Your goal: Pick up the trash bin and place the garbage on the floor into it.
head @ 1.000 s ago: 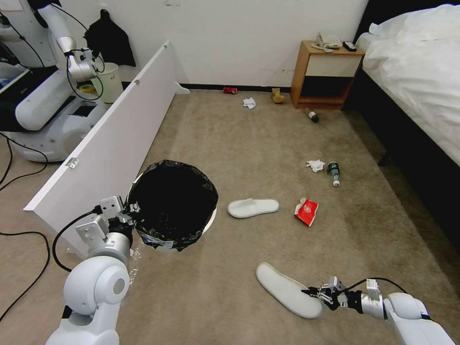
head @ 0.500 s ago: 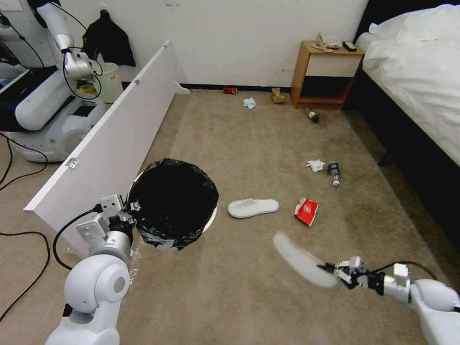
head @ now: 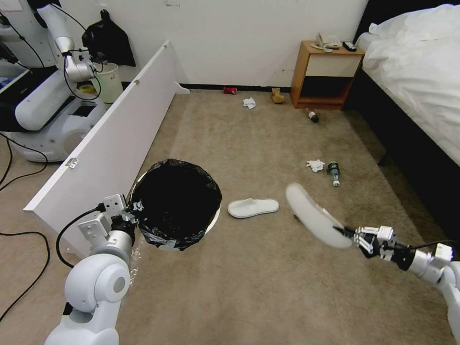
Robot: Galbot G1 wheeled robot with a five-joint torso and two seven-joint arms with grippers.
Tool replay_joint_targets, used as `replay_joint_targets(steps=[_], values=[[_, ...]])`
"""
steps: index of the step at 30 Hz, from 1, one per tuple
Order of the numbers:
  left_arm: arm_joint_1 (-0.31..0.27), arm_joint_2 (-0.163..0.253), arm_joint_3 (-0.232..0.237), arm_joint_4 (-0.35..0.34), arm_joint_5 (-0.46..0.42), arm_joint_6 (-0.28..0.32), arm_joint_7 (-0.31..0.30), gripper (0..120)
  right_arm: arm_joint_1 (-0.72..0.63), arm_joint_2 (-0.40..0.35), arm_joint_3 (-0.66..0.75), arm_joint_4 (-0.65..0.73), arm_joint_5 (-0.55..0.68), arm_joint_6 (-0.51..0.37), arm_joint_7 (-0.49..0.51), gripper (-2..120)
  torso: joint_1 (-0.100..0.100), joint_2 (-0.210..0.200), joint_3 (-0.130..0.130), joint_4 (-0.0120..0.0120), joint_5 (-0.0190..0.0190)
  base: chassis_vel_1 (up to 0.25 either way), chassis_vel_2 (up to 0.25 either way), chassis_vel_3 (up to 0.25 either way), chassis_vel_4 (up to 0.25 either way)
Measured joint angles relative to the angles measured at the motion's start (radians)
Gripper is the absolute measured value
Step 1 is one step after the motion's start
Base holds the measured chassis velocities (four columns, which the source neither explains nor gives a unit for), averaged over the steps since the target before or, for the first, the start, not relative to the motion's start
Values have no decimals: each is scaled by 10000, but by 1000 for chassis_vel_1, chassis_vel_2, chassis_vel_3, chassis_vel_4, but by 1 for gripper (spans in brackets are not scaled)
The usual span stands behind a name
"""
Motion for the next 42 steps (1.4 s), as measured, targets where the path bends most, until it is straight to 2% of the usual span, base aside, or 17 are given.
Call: replay_joint_targets(steps=[10,12,16,17,20,22,23,25,28,30,31,32,33,36,38,40,42], values=[[-47,177,483,200,-731,86,-229,4,111,-9,88,1881,1066,-65,876,0,-1,0,0,0,-2,0,0,0,0],[-137,248,782,309,-1174,109,-334,4,161,-8,-35,2543,1760,-55,1368,0,0,-1,0,0,-1,0,0,0,0],[-247,329,1069,407,-1678,119,-461,4,164,-9,-146,3122,2494,-99,1759,0,0,-1,0,0,-1,0,0,0,0],[-360,431,1315,501,-2164,121,-580,4,138,-25,-254,3568,3110,-222,2069,0,0,0,0,0,-1,0,0,0,0],[-444,508,1490,581,-2479,117,-650,4,133,-33,-327,3879,3485,-333,2267,0,0,0,0,-1,-2,0,0,0,0],[-638,654,1940,716,-3242,84,-915,4,187,-44,-451,4342,3820,-434,2460,0,0,0,0,0,-1,0,0,0,0],[-638,654,1940,716,-3242,84,-915,4,187,-44,-451,4342,3820,-434,2460,0,0,0,0,0,-1,0,0,0,0],[-836,744,2444,792,-3871,0,-1153,4,213,-117,-637,4659,4053,-545,2595,0,0,-1,1,0,0,0,0,0,0],[-913,748,2671,804,-4134,-32,-1294,4,233,-152,-749,4735,4152,-568,2641,0,0,0,0,-1,0,0,0,0,0],[-1128,661,3391,905,-4585,-171,-1503,4,369,-200,-1046,4839,4267,-611,2656,0,0,-1,1,-1,0,0,0,0,0],[-1197,616,3666,973,-4621,-249,-1511,4,413,-215,-1195,4857,4303,-615,2654,0,0,0,0,-1,1,0,0,0,0],[-1197,616,3666,973,-4621,-249,-1511,4,413,-215,-1195,4857,4303,-615,2654,0,0,0,0,-1,1,0,0,0,0],[-1264,584,3932,1048,-4646,-315,-1513,4,419,-229,-1346,4880,4366,-622,2650,0,0,-1,1,-1,1,0,0,0,0],[-1375,552,4341,1164,-4655,-437,-1481,4,444,-239,-1631,4897,4424,-654,2631,0,0,-1,0,-1,1,0,0,0,0],[-1418,536,4464,1198,-4655,-476,-1470,4,461,-238,-1737,4885,4424,-656,2617,0,0,-1,0,0,1,0,0,0,0],[-1578,472,4864,1304,-4656,-586,-1385,4,523,-220,-2163,4752,4394,-660,2599,0,0,-1,0,0,1,0,0,0,0],[-1655,429,5029,1353,-4635,-608,-1342,4,582,-203,-2405,4628,4342,-660,2597,0,0,-1,0,-1,1,0,0,0,0]])
